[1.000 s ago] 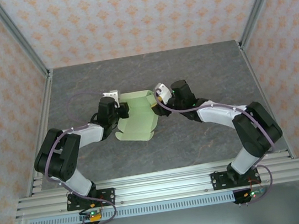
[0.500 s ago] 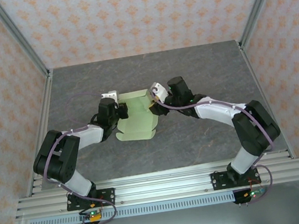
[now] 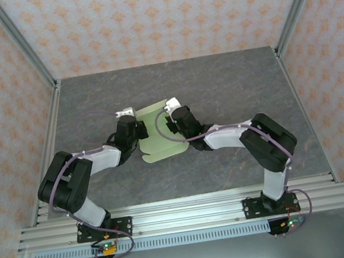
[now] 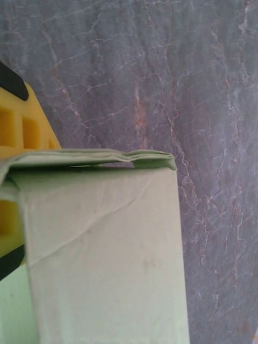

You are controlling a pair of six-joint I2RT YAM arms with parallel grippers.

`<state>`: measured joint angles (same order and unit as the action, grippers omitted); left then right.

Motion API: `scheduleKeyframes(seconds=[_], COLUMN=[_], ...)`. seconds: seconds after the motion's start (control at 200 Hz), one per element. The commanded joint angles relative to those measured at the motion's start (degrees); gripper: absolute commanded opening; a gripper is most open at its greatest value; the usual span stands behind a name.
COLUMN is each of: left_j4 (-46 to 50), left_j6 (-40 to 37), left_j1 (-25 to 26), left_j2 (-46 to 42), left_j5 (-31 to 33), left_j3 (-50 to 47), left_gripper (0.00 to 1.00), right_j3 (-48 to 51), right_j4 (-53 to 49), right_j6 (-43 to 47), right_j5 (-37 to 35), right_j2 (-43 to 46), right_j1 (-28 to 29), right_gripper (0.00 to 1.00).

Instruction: Fold the paper box

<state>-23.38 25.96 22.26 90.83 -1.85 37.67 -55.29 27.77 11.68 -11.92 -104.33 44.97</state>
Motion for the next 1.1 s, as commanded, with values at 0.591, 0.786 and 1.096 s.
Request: scheduleKeyframes(seconds=[0.591,0.786,1.096], left_j4=[4.8,6.0,10.1], left_j6=[13.7,14.6,10.1], left_j1=[7.0,7.0,6.4], left_j2=[-6.8,-8.8,-10.4], left_j5=[6.1,10.0,11.9], left_j3=[0.5,-0.7,1.5], left_gripper=[0.00,0.00,0.00], right_j3=[-11.4,-4.5,6.1], right_j4=[12.3,9.6,-2.6], right_j6=[3.6,-0.9,-1.3], right_j5=[-25.6,-6.1,28.7], right_j2=[-11.5,-2.6,17.5], right_j1=[2.6,2.4,-4.6], right_gripper=[0.04,0.27,0.69])
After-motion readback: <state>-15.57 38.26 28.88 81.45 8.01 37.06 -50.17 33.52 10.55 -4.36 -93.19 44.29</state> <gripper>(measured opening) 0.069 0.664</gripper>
